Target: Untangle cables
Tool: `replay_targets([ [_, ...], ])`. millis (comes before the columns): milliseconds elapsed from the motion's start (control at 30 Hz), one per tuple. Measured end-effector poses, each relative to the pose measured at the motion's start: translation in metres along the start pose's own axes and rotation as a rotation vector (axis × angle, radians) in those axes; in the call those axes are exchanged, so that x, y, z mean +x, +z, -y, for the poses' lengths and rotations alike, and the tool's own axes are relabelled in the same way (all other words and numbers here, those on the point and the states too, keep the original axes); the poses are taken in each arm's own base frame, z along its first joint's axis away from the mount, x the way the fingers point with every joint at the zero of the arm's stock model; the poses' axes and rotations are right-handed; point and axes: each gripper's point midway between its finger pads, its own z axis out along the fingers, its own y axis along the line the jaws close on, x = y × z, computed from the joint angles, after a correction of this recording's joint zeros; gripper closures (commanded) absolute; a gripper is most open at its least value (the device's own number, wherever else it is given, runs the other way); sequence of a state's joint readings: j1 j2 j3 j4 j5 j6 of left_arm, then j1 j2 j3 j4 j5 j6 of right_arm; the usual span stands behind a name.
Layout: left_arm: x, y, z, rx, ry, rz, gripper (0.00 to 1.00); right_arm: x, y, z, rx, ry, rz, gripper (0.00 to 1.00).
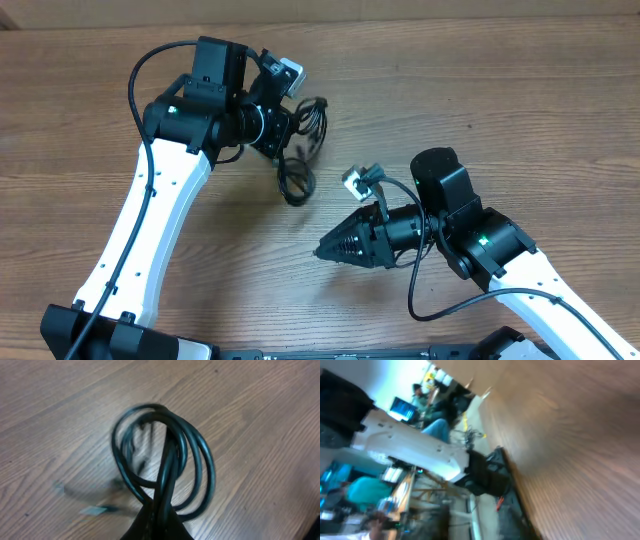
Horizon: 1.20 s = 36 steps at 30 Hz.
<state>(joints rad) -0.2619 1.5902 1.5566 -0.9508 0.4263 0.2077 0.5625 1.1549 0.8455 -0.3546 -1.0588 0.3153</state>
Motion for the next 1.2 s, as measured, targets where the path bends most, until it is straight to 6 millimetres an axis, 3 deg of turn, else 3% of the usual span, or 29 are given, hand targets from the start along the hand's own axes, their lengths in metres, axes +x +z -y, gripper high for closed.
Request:
replay_targets([
  [33, 0.0, 0.0, 0.0, 0.001, 0.004, -0.001, 0.96, -0.002, 0.0, 0.004, 0.021, 0.01, 0.012, 0.36],
  [133, 0.001, 0.0, 0.001, 0.004, 0.007, -0.003, 0.96, -0.016, -0.003, 0.02, 0.12, 0.08, 0.08, 0.26],
  [267, 0.004, 0.0, 0.008, 0.046, 0.031, -0.013, 0.96, -0.044, -0.022, 0.053, 0.272, 0.253, 0.251, 0.25],
  [333, 0.004, -0.001, 0.014, 0.08, 0.048, -0.008, 0.96, -0.056, -0.031, 0.059, 0.295, 0.287, 0.319, 0.25],
  [467, 0.003, -0.001, 0.029, 0.152, 0.106, 0.005, 0.96, -0.075, -0.038, 0.059, 0.294, 0.313, 0.41, 0.33],
  [633, 0.003, 0.002, 0.059, 0.245, 0.201, 0.008, 0.96, -0.084, -0.048, 0.071, 0.349, 0.395, 0.499, 0.47],
  [800, 0.004, 0.005, 0.076, 0.286, 0.26, 0.007, 0.96, -0.09, -0.058, 0.084, 0.403, 0.469, 0.584, 0.58],
  [933, 0.006, 0.005, 0.078, 0.294, 0.263, 0.001, 0.96, -0.09, -0.069, 0.098, 0.481, 0.514, 0.645, 0.61],
  [1200, 0.009, 0.004, 0.083, 0.309, 0.259, -0.012, 0.96, -0.094, -0.079, 0.108, 0.545, 0.518, 0.707, 0.61],
])
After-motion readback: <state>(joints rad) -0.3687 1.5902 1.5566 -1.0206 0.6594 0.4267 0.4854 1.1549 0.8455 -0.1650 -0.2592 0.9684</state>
